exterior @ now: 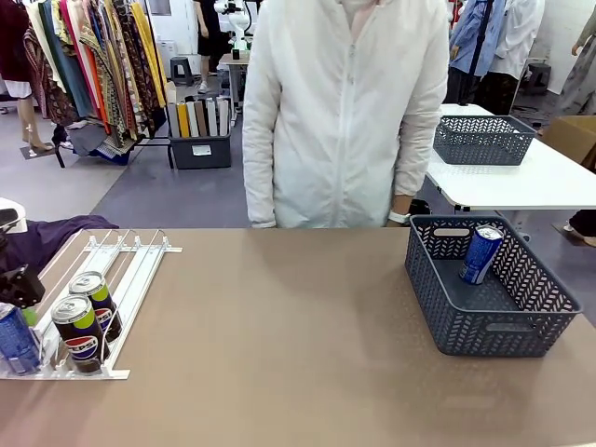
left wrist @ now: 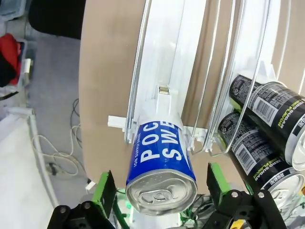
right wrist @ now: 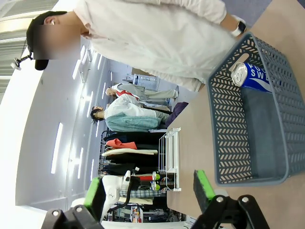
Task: Retrieve and store the cans from the dispenser.
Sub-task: Pick up the last remaining can from one row of the Automatic Can Dispenser and place it in the middle of the table.
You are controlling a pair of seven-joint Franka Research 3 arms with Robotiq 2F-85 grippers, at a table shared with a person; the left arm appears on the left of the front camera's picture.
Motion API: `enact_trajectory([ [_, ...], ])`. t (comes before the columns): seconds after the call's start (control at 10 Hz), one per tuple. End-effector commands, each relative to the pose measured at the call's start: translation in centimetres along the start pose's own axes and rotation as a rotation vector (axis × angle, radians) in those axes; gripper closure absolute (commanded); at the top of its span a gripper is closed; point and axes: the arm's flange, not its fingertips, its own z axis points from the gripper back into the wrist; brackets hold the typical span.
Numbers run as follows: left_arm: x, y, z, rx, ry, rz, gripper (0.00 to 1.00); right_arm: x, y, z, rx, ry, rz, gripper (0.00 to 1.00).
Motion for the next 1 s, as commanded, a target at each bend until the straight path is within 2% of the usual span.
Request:
enact_trajectory([
  [0.0,-0.72,0.12,-0.3,0.007,-0.004,0.002,0.0,0.24,0.29,-0.12,0.023,-0.011,0.014,0.0],
  [0.2,-0.6,0.0,-0.41,0.001,-0.004,0.0,0.0,0.24,0.29,-0.12,0.023,-0.011,0.014,0.0],
  [0.4,-0.6,-0.04,-0.35,-0.004,-0.005,-0.016,1.0,0.24,0.29,-0.12,0.023,-0.011,0.014,0.0],
  [0.9,-0.52,-0.01,-0.27,0.005,-0.026,-0.013,1.0,0.24,0.29,-0.12,0.023,-0.011,0.014,0.0],
])
